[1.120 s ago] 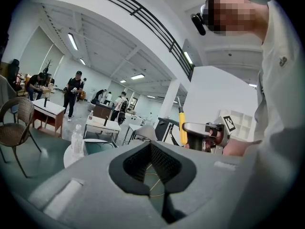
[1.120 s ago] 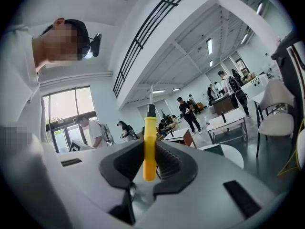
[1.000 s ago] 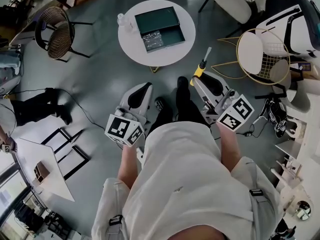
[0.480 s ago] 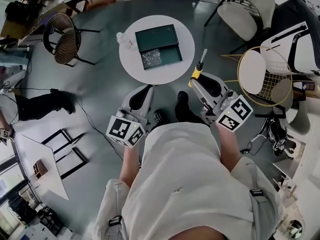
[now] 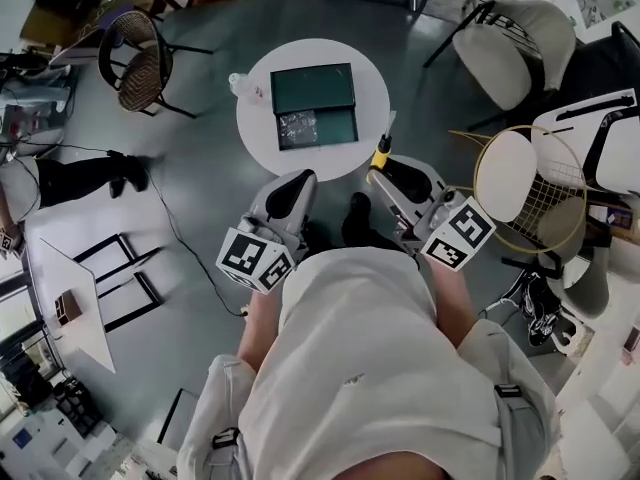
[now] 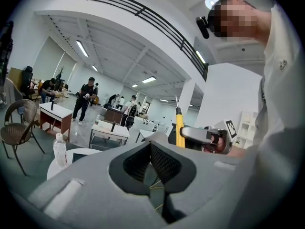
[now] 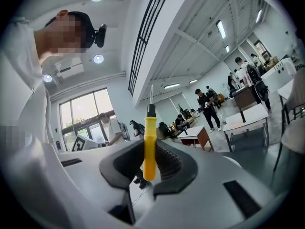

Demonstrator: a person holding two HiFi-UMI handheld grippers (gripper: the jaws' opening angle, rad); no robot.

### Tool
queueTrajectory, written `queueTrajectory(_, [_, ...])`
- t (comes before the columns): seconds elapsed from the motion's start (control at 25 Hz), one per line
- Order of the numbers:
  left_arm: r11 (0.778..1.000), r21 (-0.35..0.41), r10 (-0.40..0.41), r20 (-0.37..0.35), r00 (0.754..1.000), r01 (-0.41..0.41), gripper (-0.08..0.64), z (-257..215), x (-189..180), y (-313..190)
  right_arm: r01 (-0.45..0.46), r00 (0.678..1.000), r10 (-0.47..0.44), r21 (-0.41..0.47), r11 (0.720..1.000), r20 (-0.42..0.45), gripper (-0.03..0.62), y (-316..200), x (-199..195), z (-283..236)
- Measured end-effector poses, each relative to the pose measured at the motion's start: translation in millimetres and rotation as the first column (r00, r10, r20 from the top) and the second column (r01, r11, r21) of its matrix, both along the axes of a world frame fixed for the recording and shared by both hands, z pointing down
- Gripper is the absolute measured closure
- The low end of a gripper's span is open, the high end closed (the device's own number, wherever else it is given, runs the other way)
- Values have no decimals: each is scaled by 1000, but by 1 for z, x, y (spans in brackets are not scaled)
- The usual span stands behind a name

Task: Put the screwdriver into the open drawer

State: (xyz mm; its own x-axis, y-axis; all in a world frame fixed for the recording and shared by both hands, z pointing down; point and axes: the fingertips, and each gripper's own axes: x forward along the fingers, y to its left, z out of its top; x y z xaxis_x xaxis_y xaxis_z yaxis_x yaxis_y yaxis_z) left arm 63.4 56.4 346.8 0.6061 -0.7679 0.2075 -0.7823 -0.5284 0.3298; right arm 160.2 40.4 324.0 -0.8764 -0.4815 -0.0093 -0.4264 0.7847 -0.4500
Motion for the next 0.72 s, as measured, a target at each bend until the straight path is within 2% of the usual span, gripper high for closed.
queueTrajectory(0.28, [998,-47,-30,4,1000,30,549,14,13,-6,71,997,-72,-48,996,-10,512,-6,4,22])
queueTrajectory(0.52, [995,-75,-57,21,998,59,549,21,-4,-8,94,995,-95,-71,993,-10,512,-11,-11,27])
queueTrajectory(0.72, [997,-63,-51,5,999,52,549,20,-20,-24,90,995,-92,-67,994,-34,512,-22,-27,26])
